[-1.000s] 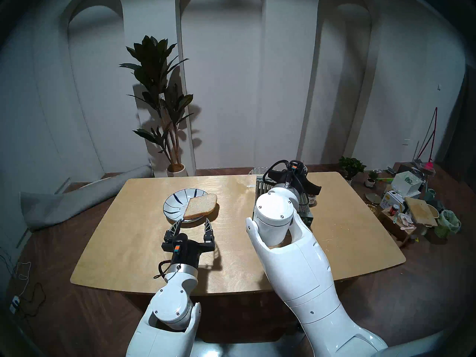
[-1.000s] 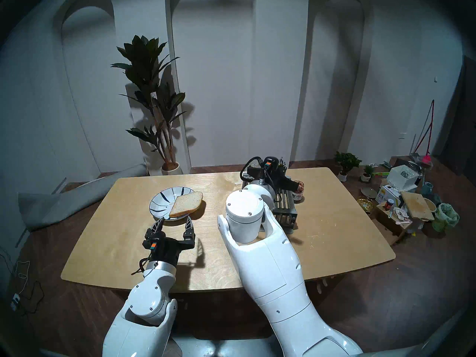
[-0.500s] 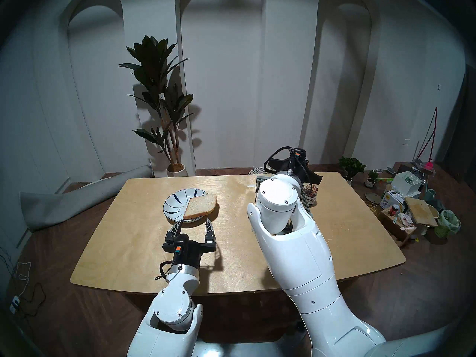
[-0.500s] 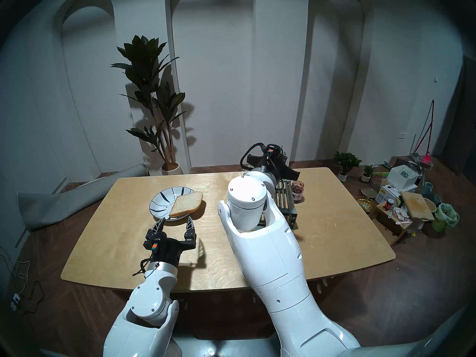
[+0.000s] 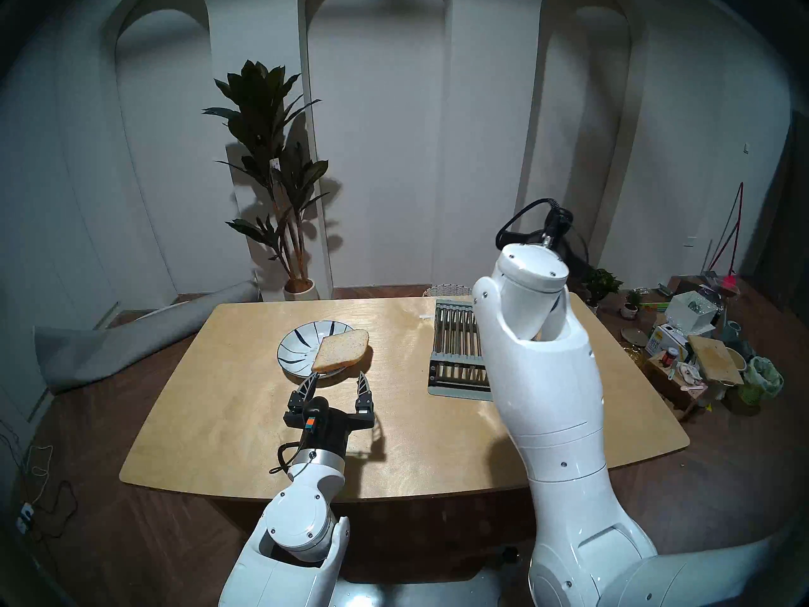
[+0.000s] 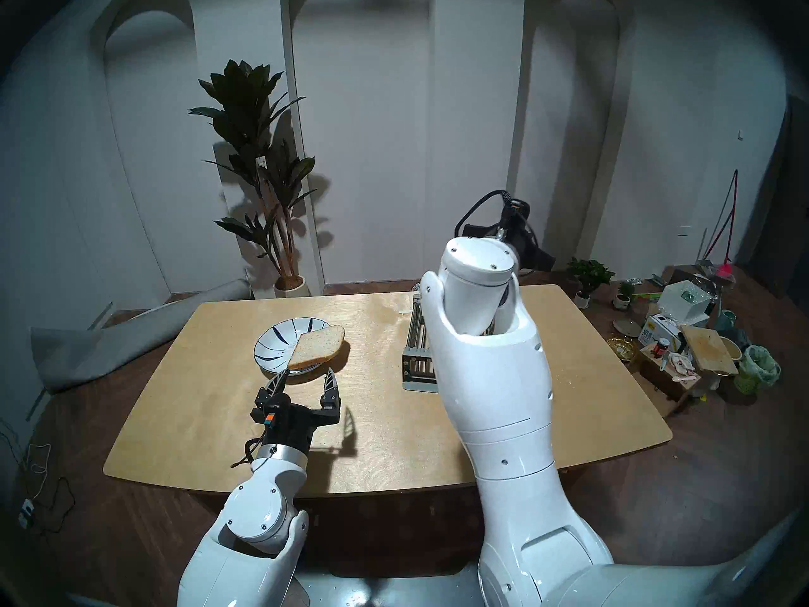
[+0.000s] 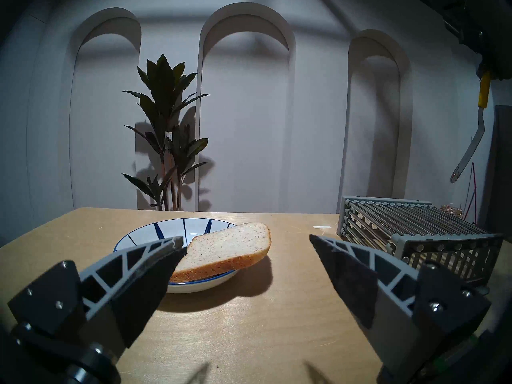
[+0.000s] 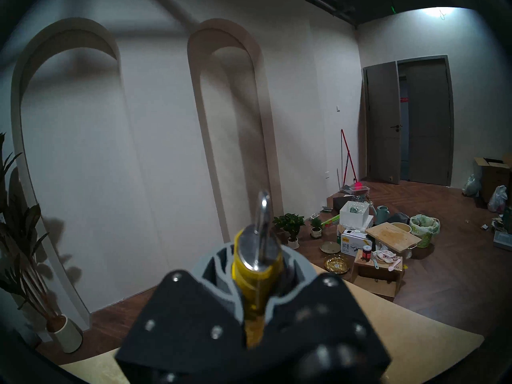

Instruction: Spread jam over the slice of bread with the knife

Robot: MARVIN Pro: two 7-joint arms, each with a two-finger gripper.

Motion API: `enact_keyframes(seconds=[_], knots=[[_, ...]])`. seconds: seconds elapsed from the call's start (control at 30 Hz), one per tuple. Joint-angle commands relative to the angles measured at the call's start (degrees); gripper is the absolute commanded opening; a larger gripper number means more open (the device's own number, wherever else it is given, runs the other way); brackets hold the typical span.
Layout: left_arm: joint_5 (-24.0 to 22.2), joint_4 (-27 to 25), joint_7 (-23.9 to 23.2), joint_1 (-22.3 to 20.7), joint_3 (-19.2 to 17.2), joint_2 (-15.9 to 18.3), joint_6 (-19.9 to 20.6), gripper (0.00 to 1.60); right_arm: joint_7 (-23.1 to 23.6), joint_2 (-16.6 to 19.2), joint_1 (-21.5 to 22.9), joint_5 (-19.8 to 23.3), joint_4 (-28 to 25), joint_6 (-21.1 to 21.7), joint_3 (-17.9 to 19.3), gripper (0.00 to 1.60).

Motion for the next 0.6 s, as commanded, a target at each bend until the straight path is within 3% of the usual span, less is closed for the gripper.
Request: enact_keyframes(seconds=[0.0,0.57], knots=[[0.2,-0.7,-0.1,-2.0,0.8,0.1,0.7,1.60,3.5,0.9,6.4,1.9,2.0,5.2,4.4,0.00],[-0.2,-0.9,3.2,-3.7,4.1,1.3,3.6,1.60,10.2,4.8,14.8,4.5,12.6,8.4,6.6,0.00]])
